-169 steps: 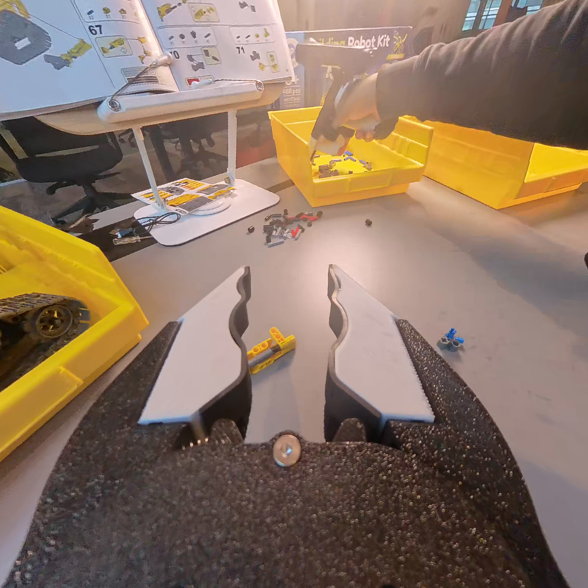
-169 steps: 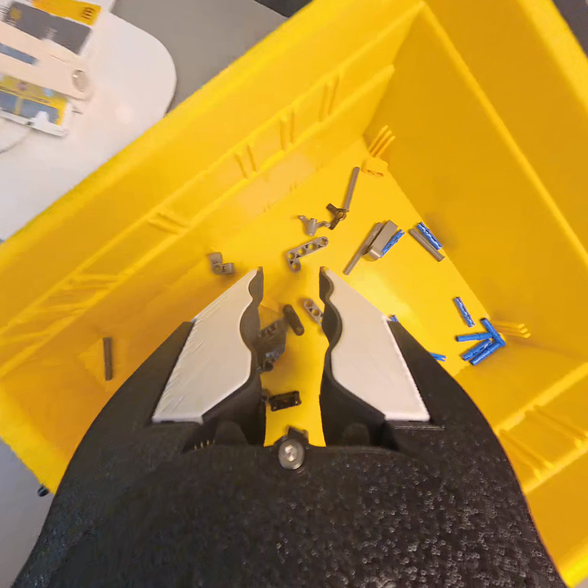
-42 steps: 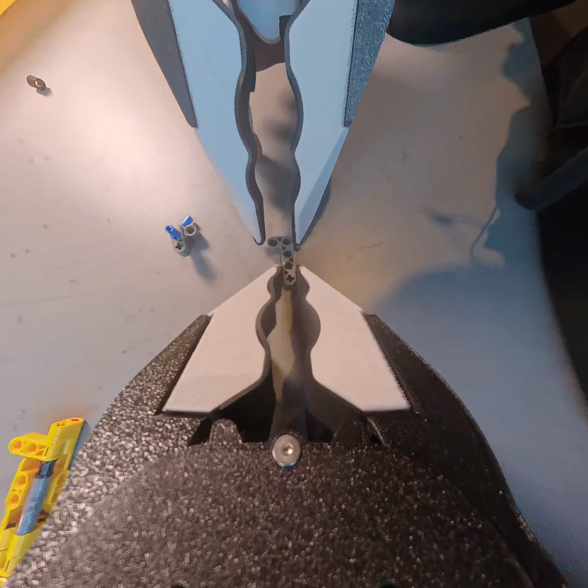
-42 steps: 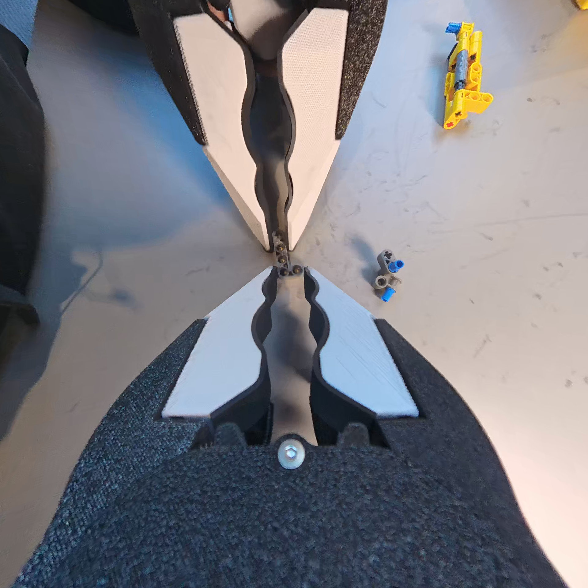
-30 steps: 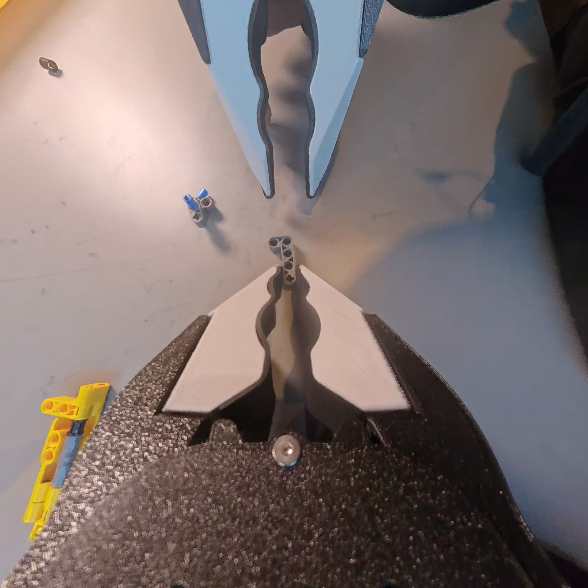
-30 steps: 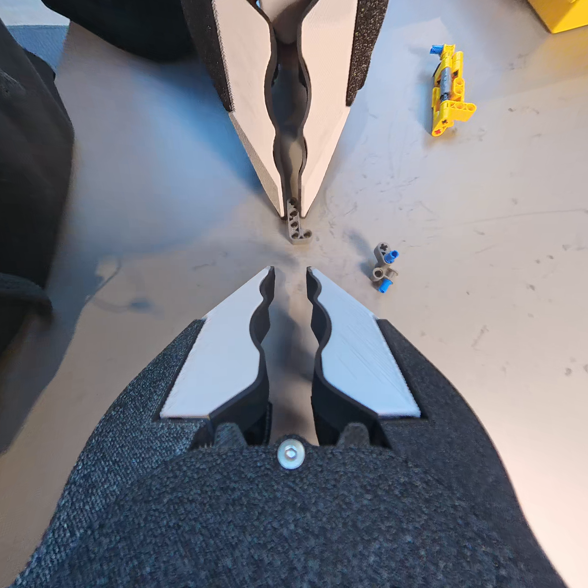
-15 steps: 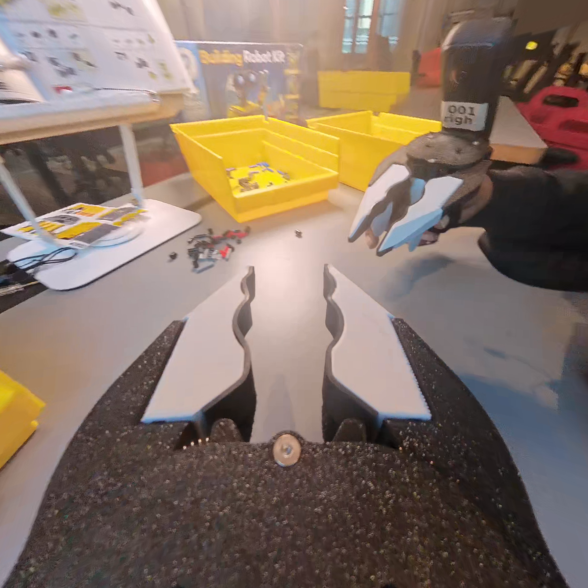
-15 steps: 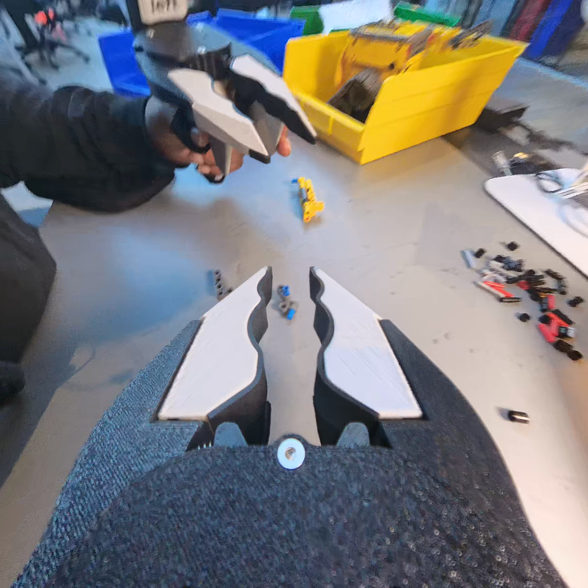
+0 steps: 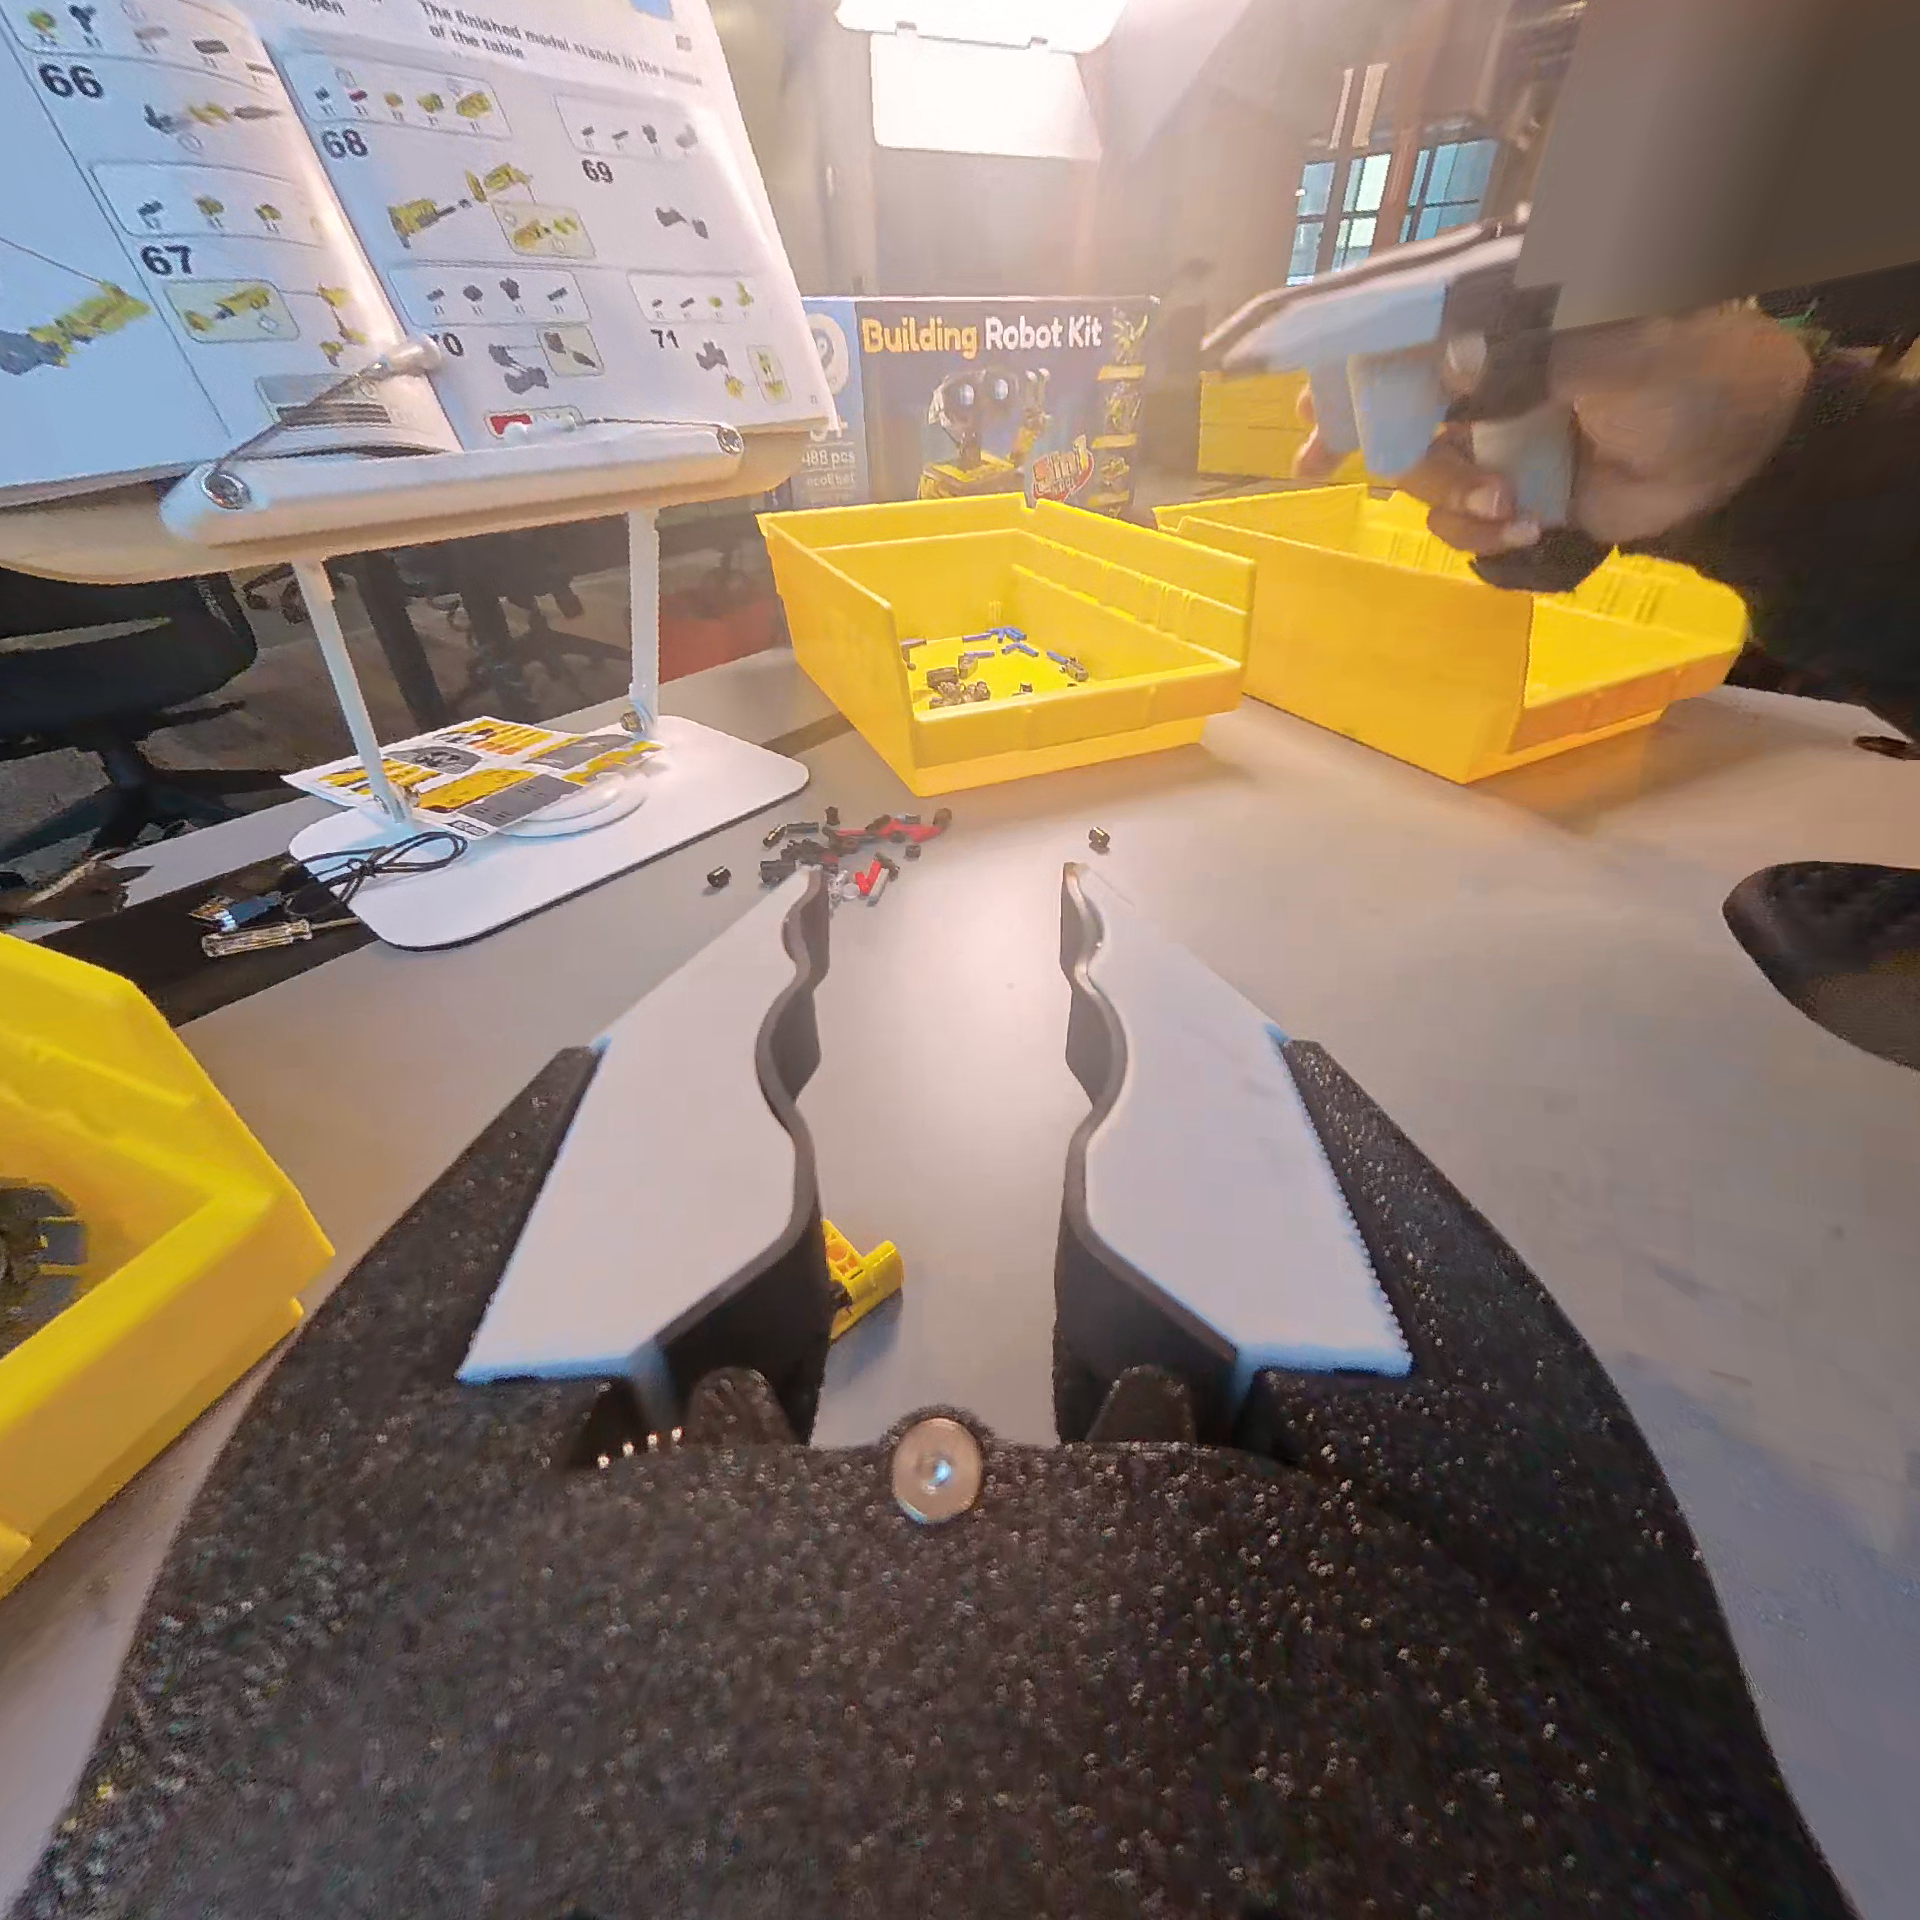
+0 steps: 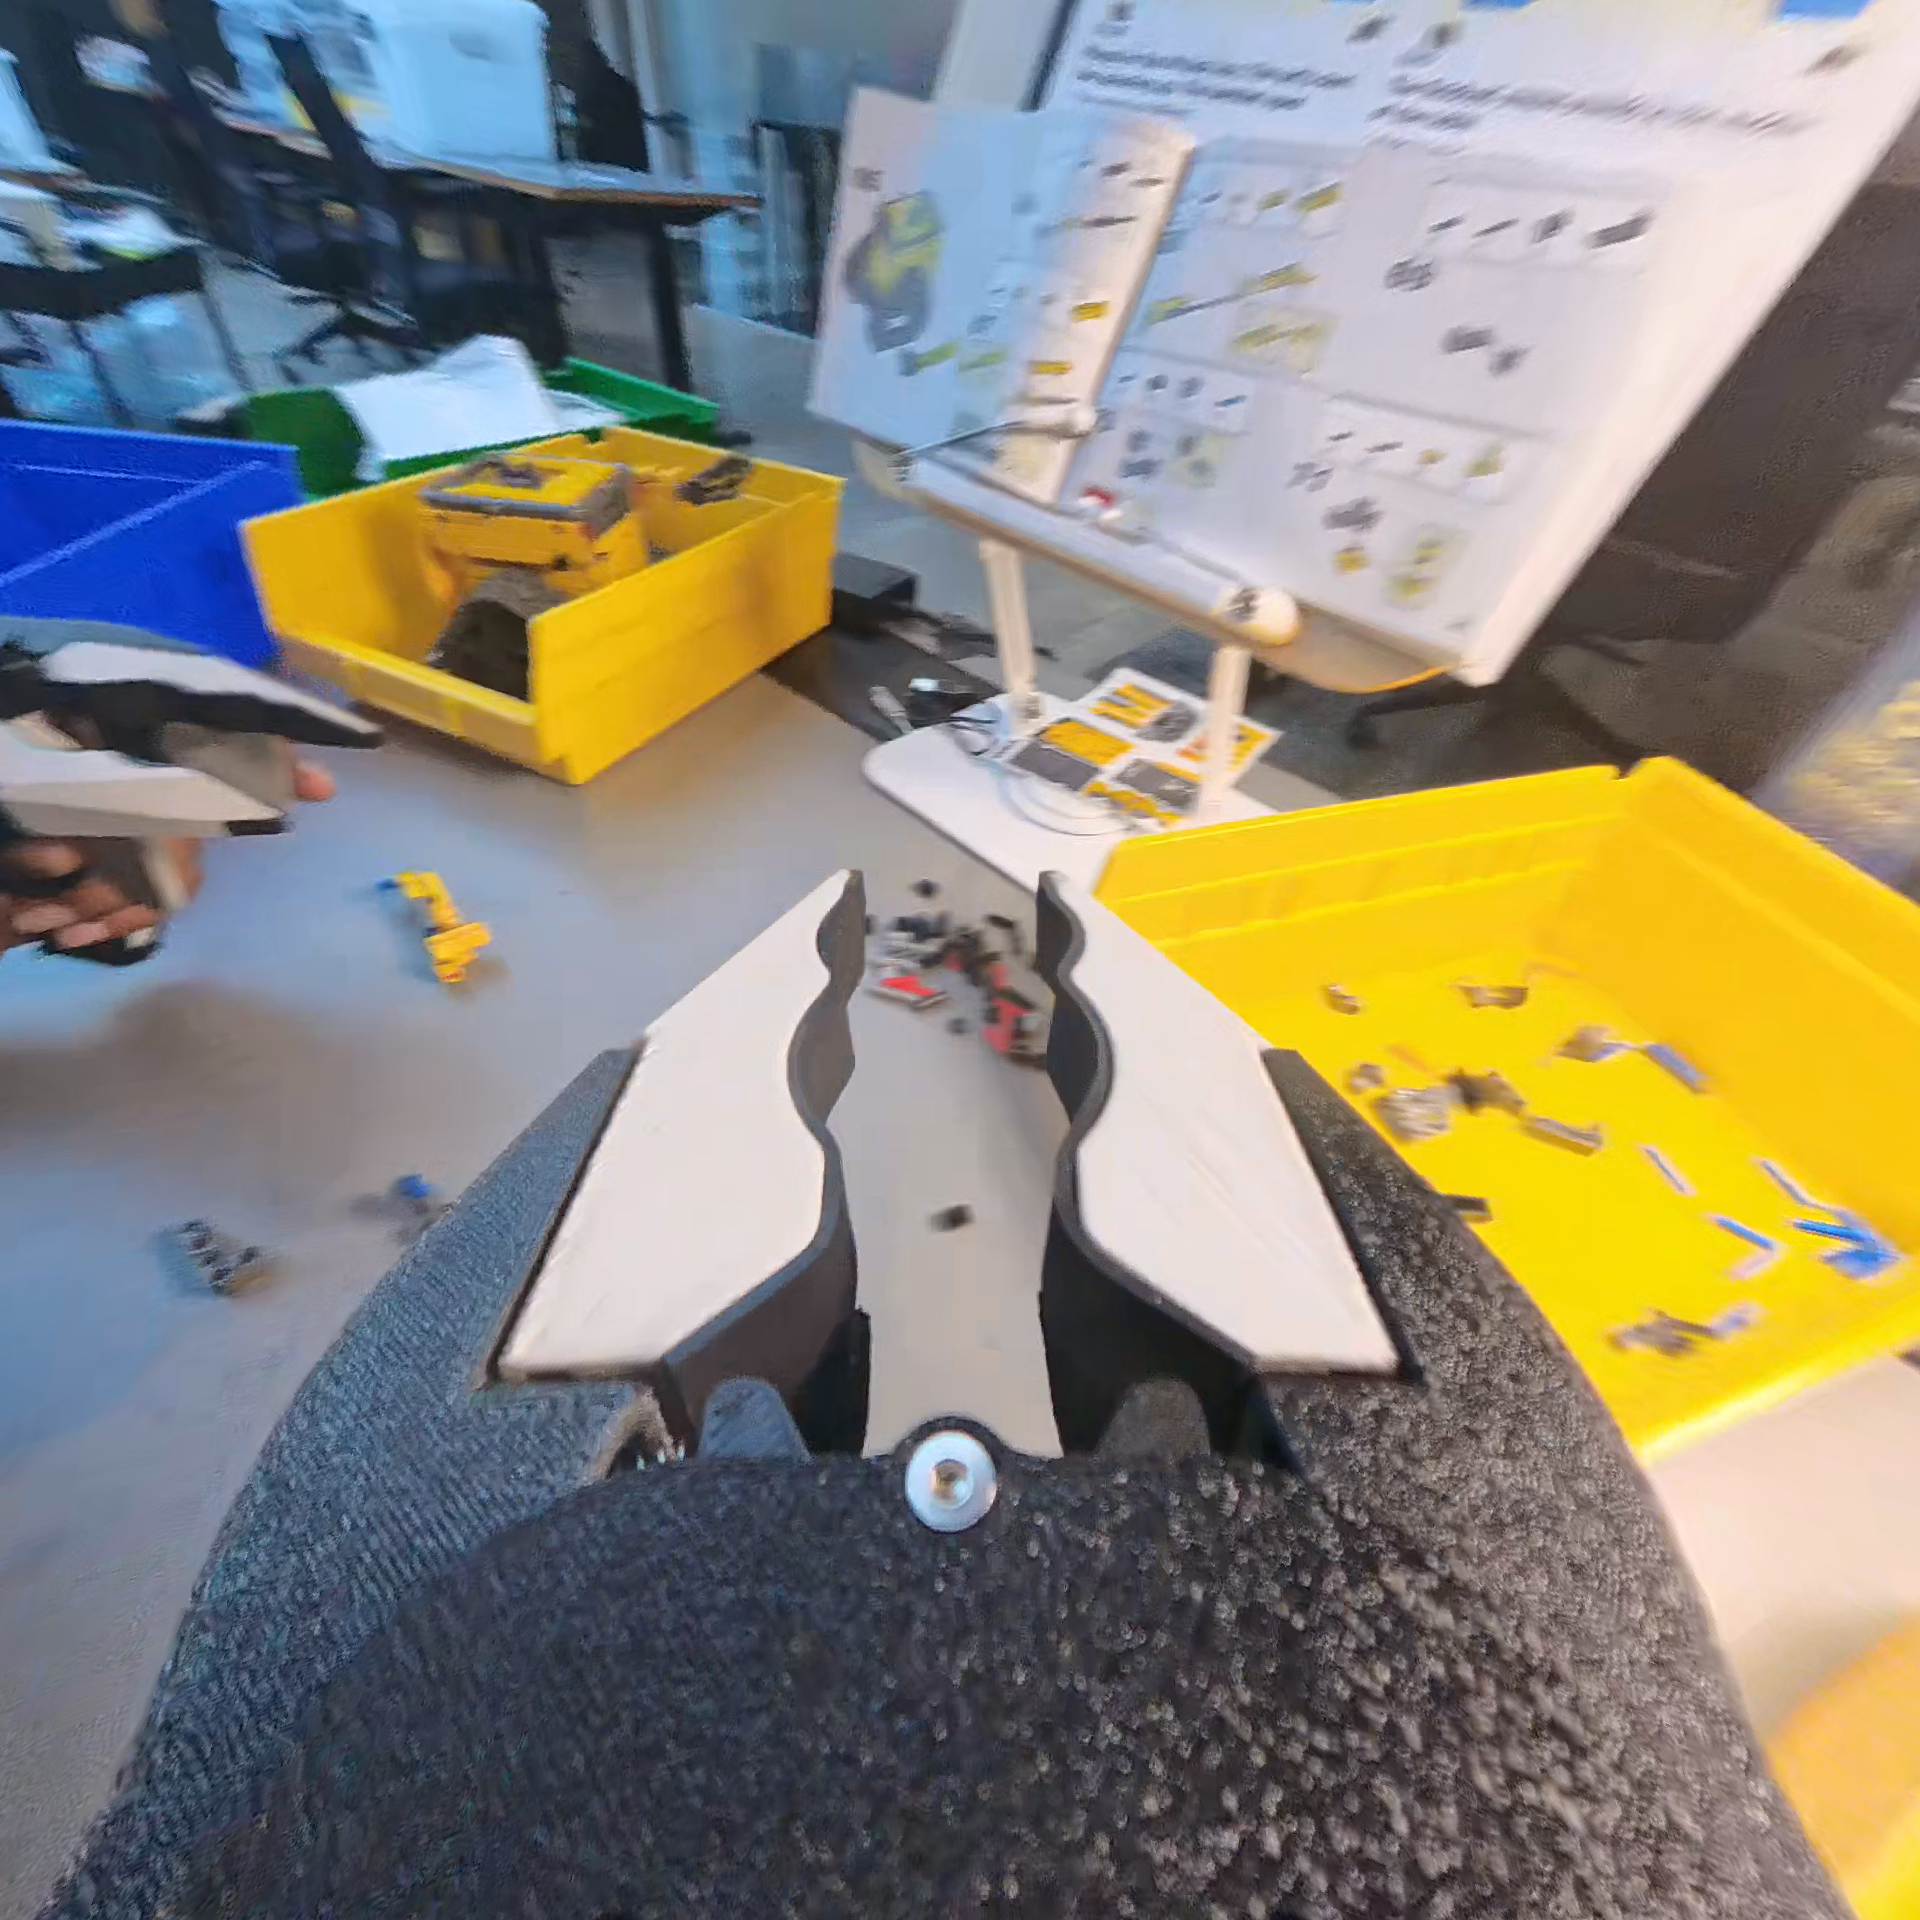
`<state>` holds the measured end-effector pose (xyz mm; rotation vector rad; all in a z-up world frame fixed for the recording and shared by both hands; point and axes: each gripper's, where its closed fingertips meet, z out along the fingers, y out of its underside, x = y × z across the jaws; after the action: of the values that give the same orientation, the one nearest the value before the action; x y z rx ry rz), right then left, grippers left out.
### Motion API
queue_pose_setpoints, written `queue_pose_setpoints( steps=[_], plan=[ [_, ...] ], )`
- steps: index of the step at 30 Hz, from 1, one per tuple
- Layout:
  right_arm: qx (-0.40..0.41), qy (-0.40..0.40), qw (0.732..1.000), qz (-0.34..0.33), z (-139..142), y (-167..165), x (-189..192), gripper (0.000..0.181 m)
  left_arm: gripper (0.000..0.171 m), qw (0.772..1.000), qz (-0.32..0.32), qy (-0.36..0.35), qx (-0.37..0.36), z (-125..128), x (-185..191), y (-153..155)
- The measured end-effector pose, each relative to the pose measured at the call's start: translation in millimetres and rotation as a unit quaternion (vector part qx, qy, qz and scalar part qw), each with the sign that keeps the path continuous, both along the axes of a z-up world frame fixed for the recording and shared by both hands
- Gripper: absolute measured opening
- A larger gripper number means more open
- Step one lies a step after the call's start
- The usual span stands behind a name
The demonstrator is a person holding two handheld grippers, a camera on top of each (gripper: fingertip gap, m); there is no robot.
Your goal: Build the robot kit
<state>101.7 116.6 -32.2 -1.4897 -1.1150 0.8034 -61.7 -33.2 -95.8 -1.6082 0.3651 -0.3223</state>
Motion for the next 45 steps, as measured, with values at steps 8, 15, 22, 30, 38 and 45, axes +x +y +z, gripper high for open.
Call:
queue_pose_setpoints(
  steps=[8, 15, 22, 30, 38, 45],
  plan=[
    [-0.042, -0.131, 0.984, -0.112, 17, 168, 28, 0.024, 0.043, 1.000, -0.001, -0.013, -0.003, 3, 0, -2],
    [-0.174, -0.266, 0.935, -0.158, -84, 271, 4, 0.024, 0.042, 1.000, -0.006, 0.026, -0.005, -4, 10, -3],
    [-0.224, -0.365, 0.902, -0.058, -146, 250, -24, 0.025, 0.040, 0.999, -0.014, 0.032, -0.013, -12, 13, -1],
    [-0.230, -0.455, 0.860, 0.013, -170, 214, -18, 0.025, 0.040, 0.999, -0.015, 0.028, -0.021, -16, 12, 1],
    [-0.224, -0.427, 0.871, 0.088, -156, 190, -28, 0.003, 0.039, 0.999, -0.020, 0.033, -0.026, -20, 15, 1],
    [-0.185, -0.527, 0.827, 0.059, -146, 205, 16, 0.018, 0.039, 0.999, -0.026, 0.031, -0.031, -21, 17, 2]
  ],
)
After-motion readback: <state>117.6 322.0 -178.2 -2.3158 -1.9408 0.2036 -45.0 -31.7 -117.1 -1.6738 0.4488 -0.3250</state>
